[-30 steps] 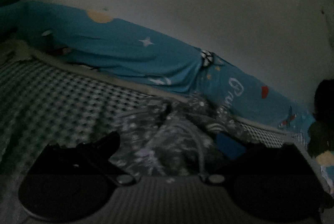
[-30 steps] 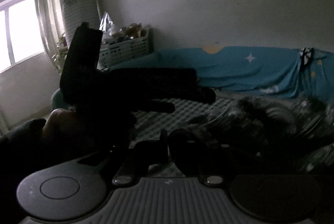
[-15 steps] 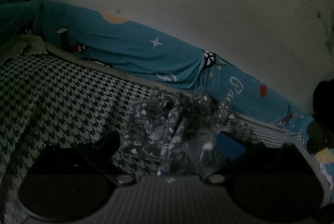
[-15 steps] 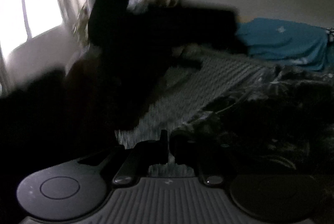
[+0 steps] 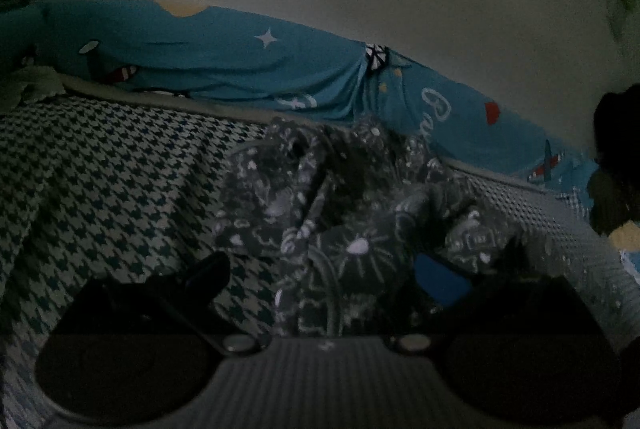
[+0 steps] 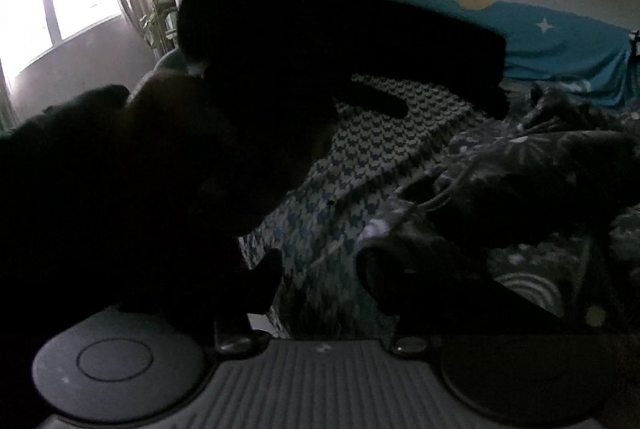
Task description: Fold clothes
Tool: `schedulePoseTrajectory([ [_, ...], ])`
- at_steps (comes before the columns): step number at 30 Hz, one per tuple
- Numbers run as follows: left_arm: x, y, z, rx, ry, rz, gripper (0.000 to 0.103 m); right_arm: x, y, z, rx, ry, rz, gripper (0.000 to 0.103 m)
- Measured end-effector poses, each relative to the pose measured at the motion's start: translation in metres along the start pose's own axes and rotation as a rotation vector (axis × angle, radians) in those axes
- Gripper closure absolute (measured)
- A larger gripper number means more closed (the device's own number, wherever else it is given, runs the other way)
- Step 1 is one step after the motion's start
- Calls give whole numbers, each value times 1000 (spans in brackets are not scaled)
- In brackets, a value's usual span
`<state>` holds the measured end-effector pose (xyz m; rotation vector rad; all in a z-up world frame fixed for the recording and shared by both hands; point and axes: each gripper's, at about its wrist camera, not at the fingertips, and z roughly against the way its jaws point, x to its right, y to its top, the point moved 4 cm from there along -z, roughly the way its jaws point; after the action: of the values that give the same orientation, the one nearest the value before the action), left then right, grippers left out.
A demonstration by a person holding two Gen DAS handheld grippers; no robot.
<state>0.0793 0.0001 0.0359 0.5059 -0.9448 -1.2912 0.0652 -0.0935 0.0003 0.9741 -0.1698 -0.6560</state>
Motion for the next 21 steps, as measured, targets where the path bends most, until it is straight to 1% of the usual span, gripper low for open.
schedulePoseTrajectory([
  [4, 7, -7, -3, -21, -3, -20, 0, 16, -6, 20, 33, -64, -62, 55],
  [9, 18, -15, -7, -40, -11, -36, 0, 31, -16, 43, 68, -172, -143, 55],
  [11, 21, -18, -7, -46, -13, -39, 0, 39, -22, 56, 74, -227, -166, 55],
  [14, 25, -23, -9, -57, -16, -44, 0, 43, -33, 79, 90, -280, -226, 55],
  [21, 41, -37, -13, -73, -36, -74, 0, 87, -50, 110, 136, -471, -393, 55],
])
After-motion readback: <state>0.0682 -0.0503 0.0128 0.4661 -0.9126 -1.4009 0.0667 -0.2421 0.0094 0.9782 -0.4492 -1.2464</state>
